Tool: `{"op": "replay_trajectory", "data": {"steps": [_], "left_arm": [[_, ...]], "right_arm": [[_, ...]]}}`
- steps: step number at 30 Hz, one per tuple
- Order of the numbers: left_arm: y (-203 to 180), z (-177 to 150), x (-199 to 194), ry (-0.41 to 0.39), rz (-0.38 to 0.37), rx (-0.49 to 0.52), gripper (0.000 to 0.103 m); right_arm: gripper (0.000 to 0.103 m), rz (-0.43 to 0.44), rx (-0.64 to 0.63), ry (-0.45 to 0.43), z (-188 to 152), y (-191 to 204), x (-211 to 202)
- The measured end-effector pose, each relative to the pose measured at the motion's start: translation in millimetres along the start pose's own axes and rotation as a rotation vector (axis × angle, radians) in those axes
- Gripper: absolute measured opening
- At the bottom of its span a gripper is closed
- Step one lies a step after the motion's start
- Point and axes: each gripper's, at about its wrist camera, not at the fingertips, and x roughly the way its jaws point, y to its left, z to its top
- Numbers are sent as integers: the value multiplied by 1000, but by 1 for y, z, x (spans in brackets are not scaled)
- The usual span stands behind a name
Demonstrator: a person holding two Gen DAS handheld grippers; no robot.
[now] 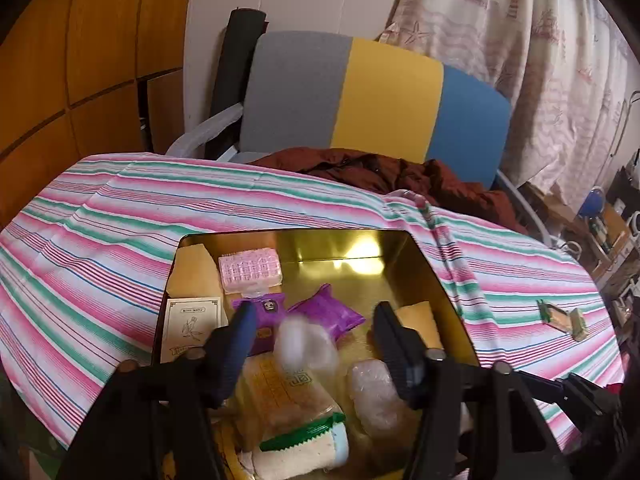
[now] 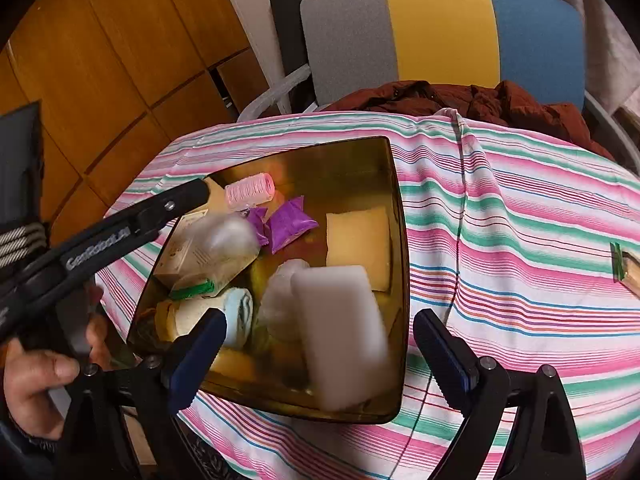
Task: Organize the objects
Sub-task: 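Carry the ball into the tray and release while the right gripper drops the eraser in, then move both grippers from the tray back to the green box and cracker bar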
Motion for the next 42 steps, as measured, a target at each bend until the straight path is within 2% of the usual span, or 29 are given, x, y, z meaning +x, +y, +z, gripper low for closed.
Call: {"op": "replay_trajectory", "data": {"steps": [4,9,21,28,34,42], "left_arm": [[-4,-10,-5,-5,25,20,69],[-6,-23,-16,-20,57,28,69],[-17,-37,-48,-94,73,77,69],[-26,-41,-52,-91,60,102,69],[-38,-46,-54,-87,43,127,69],[-73,-50,-58,-103,22,248,69]], "right_arm": [[95,-11,-4,-1,-1,-1,1],[99,-64,-46,-41,-3,8,-6],[102,-129,-83,-111,-6,14,-26],[103,-160,-61,-129,-8,3,-35],[103,-219,-31,-135,-9,-16,-42],[103,-283,33,-134,-8,-52,-52]]}}
